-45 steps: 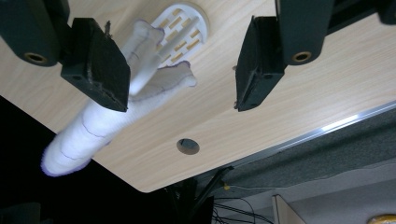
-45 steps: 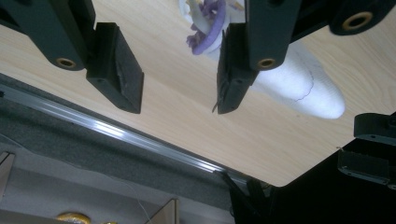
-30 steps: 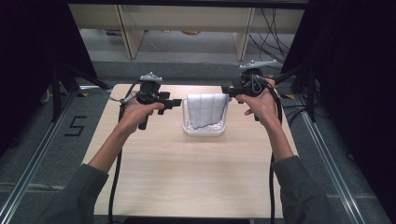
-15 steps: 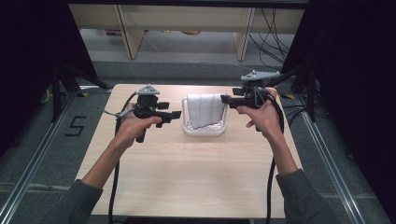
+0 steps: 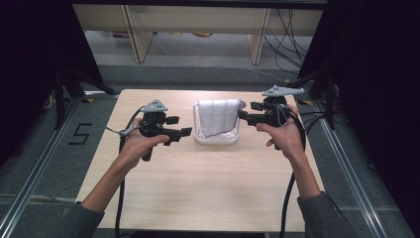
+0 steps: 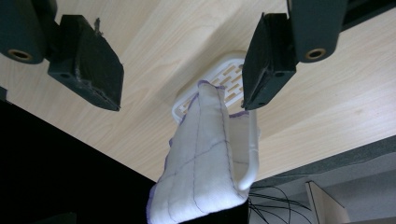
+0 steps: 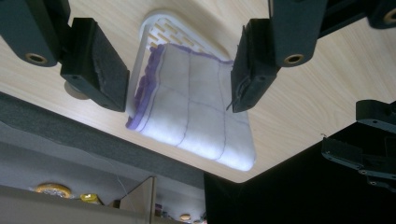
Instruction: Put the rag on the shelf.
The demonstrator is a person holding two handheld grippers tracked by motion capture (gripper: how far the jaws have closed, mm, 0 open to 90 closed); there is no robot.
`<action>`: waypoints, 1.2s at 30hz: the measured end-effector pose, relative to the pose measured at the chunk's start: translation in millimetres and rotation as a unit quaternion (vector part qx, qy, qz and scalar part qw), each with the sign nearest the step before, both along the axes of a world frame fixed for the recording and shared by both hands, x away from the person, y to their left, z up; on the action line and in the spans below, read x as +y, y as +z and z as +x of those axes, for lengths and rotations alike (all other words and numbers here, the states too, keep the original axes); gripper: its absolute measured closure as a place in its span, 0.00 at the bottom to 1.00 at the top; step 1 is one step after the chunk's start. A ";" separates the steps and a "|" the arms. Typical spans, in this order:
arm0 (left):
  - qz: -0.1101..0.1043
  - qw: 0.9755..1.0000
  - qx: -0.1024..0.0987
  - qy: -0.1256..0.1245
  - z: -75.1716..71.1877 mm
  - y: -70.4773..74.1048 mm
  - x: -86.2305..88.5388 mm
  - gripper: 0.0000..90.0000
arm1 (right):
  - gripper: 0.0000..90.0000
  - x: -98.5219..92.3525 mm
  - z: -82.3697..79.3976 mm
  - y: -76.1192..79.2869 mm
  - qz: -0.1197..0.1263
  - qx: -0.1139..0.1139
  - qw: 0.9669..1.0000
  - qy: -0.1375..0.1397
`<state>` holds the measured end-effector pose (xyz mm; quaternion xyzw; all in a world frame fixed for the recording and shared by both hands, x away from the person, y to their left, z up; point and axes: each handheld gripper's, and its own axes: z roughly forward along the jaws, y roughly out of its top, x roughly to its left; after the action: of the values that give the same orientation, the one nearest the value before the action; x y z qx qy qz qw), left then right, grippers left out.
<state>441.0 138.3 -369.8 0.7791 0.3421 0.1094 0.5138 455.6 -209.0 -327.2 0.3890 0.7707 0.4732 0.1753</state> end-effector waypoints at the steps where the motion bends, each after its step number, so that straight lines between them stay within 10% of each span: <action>1: 0.002 1.000 -0.001 0.001 -1.2 -0.7 0.2 0.33 | 0.42 -0.5 -0.8 -2.1 0.003 -0.002 1.000 0.004; 36: 0.007 1.000 0.000 -0.021 -44.8 -31.0 5.7 0.28 | 0.38 -5.1 -40.3 -40.9 0.021 0.007 0.999 0.027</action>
<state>396.2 144.0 -400.8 0.7899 0.3249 0.1010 0.5102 415.3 -214.1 -368.1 0.3746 0.7722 0.4911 0.1490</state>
